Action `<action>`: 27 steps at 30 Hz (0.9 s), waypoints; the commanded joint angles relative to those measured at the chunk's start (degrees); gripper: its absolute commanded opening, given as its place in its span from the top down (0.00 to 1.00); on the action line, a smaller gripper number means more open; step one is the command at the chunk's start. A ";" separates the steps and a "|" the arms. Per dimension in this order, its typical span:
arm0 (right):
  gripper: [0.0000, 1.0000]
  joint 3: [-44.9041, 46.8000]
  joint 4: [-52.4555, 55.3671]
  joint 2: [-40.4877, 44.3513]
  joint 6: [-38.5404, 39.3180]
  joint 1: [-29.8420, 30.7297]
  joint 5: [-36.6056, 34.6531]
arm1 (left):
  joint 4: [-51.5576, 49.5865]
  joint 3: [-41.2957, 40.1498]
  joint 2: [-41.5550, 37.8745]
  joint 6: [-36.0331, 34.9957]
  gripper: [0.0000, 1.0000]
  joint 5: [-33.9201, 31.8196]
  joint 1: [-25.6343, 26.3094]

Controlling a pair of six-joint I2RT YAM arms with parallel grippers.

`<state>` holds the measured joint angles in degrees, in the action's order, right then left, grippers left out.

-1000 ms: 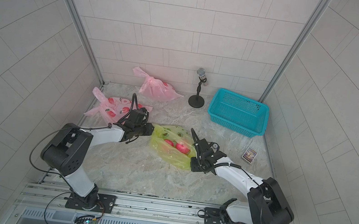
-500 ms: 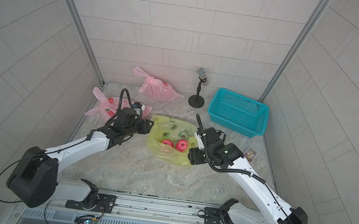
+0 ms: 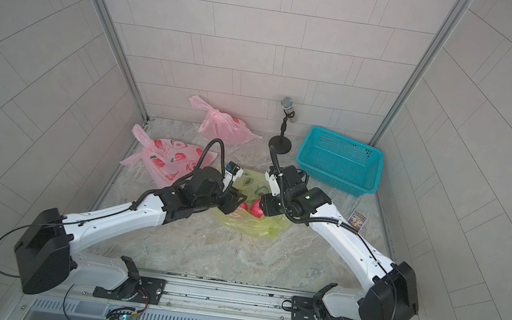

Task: Untie the knot of a plastic bag & take out the apple
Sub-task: Untie the plastic bag at the center of the board.

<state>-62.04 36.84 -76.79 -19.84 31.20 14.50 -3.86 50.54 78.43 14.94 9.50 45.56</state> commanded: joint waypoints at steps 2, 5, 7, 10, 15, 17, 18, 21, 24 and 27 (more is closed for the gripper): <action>0.47 0.66 -4.99 -3.43 -0.30 -6.27 -0.17 | -3.39 -3.52 3.93 -0.68 0.55 1.12 3.21; 0.41 0.78 -7.07 -6.18 -0.42 -9.28 -1.41 | -6.49 -4.51 4.39 -0.29 0.58 -2.08 5.04; 0.38 0.62 -7.35 -8.78 -1.05 -10.95 -3.02 | -7.39 -6.11 4.03 0.49 0.59 -3.42 5.85; 0.37 1.16 -8.46 -12.43 -2.13 -12.79 -4.53 | -8.21 -9.02 3.19 2.05 0.61 -5.20 6.84; 0.37 3.15 -11.75 -15.75 -3.41 -13.96 -5.75 | -7.31 -13.20 2.66 3.25 0.60 -9.11 7.33; 0.37 3.22 -12.04 -16.66 -3.41 -14.00 -6.56 | -7.13 -13.28 4.11 3.09 0.60 -9.92 7.33; 0.37 3.37 -12.27 -16.81 -3.37 -14.06 -7.56 | -7.19 -13.11 5.18 3.16 0.59 -10.34 7.35; 0.38 4.33 -12.59 -17.15 -3.50 -14.45 -10.66 | -5.85 -13.45 8.20 3.68 0.59 -10.89 7.31; 0.38 5.87 -13.16 -17.49 -3.98 -15.20 -12.31 | -4.17 -13.45 10.61 4.35 0.58 -12.00 7.19; 0.36 7.37 -14.24 -18.54 -3.73 -15.58 -12.39 | -2.91 -13.36 12.33 4.31 0.57 -12.01 6.50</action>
<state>-56.07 23.42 -94.06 -23.09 16.14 5.06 -5.82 38.11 87.96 17.98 -1.19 52.58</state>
